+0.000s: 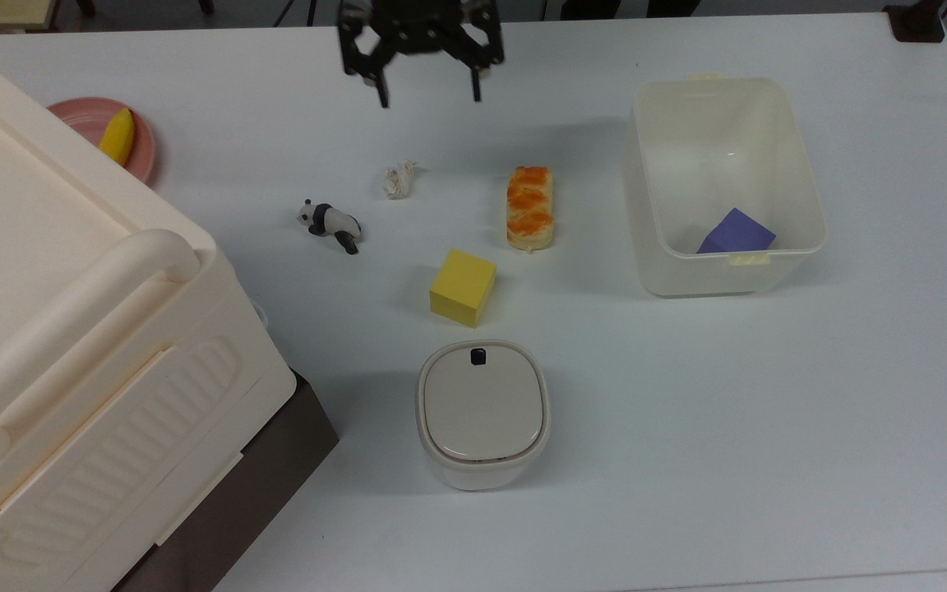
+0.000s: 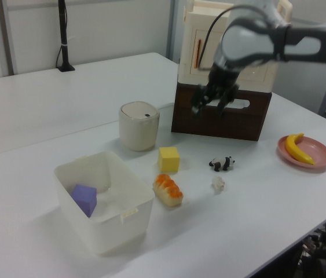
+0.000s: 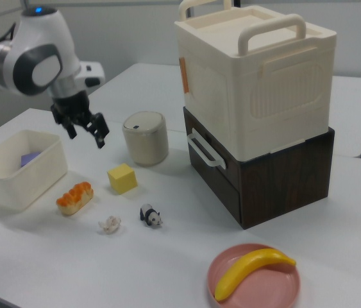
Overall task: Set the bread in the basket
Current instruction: 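Move the open gripper down over the orange-topped bread piece, then close the gripper on the orange-topped bread piece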
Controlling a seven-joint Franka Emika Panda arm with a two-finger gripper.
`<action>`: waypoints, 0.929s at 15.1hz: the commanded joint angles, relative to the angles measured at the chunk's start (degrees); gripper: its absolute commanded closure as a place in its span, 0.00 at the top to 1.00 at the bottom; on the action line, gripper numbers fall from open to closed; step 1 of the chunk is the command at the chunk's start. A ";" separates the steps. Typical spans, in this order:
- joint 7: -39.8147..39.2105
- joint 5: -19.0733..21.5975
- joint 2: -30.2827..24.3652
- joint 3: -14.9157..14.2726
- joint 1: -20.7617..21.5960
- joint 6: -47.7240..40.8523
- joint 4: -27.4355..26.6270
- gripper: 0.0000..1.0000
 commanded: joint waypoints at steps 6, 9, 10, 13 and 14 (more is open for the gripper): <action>9.97 0.63 4.17 1.04 7.45 11.14 -7.65 1.00; 10.41 0.28 7.33 0.96 8.60 11.93 -7.03 1.00; 10.42 0.19 8.73 0.96 9.38 13.24 -7.03 1.00; 10.42 -0.34 11.81 0.78 10.44 13.51 -5.89 1.00; 10.42 -1.04 13.04 0.61 10.88 13.51 -5.45 1.00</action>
